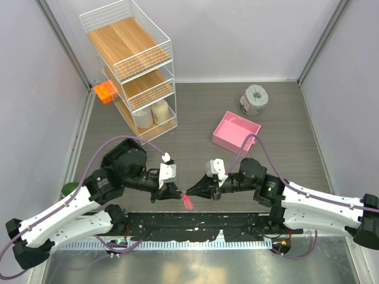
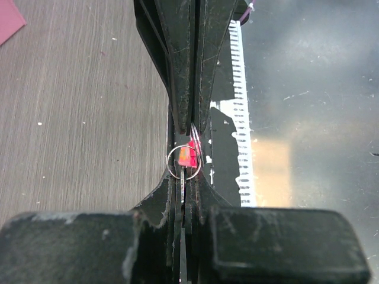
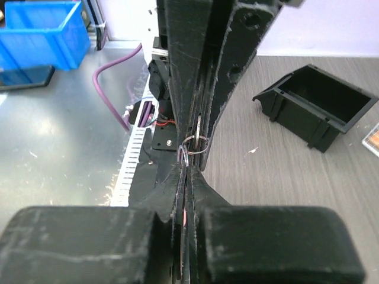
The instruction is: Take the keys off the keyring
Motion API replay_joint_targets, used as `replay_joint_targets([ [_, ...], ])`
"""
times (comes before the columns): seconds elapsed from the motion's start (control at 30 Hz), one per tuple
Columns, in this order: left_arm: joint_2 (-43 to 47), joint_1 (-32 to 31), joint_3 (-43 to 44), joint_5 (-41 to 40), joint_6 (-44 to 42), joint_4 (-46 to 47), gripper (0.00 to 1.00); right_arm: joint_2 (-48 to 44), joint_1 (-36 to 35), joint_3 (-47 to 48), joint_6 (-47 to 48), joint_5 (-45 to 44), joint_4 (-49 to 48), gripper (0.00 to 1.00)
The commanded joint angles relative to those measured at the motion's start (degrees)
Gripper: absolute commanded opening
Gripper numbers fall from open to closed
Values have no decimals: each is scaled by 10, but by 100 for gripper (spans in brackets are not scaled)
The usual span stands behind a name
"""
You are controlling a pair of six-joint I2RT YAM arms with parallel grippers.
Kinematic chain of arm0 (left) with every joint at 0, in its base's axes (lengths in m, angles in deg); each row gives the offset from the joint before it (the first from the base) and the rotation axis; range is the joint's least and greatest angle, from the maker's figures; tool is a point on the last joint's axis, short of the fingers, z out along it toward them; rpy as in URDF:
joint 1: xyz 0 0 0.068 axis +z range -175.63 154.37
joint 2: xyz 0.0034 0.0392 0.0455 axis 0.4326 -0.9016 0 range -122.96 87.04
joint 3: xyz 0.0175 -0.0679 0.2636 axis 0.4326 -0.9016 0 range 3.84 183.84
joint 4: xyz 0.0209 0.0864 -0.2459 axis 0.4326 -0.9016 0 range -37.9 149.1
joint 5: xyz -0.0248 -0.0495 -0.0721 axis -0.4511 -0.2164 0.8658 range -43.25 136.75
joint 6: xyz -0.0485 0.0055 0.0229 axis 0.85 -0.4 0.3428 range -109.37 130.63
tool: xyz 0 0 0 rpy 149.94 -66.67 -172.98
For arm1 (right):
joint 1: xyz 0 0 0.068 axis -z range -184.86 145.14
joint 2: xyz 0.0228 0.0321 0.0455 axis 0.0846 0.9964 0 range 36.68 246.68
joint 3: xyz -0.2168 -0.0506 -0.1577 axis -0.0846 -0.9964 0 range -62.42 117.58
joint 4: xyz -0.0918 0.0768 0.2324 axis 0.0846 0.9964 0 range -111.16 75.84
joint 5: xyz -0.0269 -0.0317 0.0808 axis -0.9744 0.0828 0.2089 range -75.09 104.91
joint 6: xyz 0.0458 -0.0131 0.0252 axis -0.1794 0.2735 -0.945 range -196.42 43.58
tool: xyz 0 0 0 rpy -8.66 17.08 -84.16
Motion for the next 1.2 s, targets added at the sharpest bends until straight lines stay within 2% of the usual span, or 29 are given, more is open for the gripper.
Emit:
replay_joint_targets([
  [0.0,0,2,-6,8,10,26,0,-10,7,-64,-145,-67,-209,5],
  [0.13,0,2,-13,8,15,34,0,1,13,-139,-251,-124,-443,5],
  [0.2,0,2,-18,10,19,40,0,7,13,-169,-280,-160,-506,5],
  [0.47,-7,1,-35,20,32,67,0,24,13,-193,-322,-229,-587,5],
  [0.57,-10,1,-42,22,40,83,0,34,13,-191,-322,-236,-586,7],
  [0.6,-11,1,-42,20,41,83,0,34,13,-190,-317,-236,-579,26],
  [0.67,-9,1,-42,13,41,80,0,32,13,-192,-308,-235,-574,50],
  [0.7,-7,1,-40,10,39,76,0,24,13,-194,-294,-234,-569,57],
  [0.73,-5,2,-37,6,38,73,0,4,13,-194,-285,-235,-545,62],
  [0.77,-2,2,-35,3,34,67,0,-7,13,-193,-256,-232,-526,63],
  [0.93,10,2,-30,8,24,51,0,-102,13,-118,-109,-166,-211,61],
  [1.03,10,2,-28,12,22,47,0,-105,13,-57,-6,-100,-52,62],
  [1.17,5,1,-23,17,23,47,0,-78,10,3,82,-45,59,63],
])
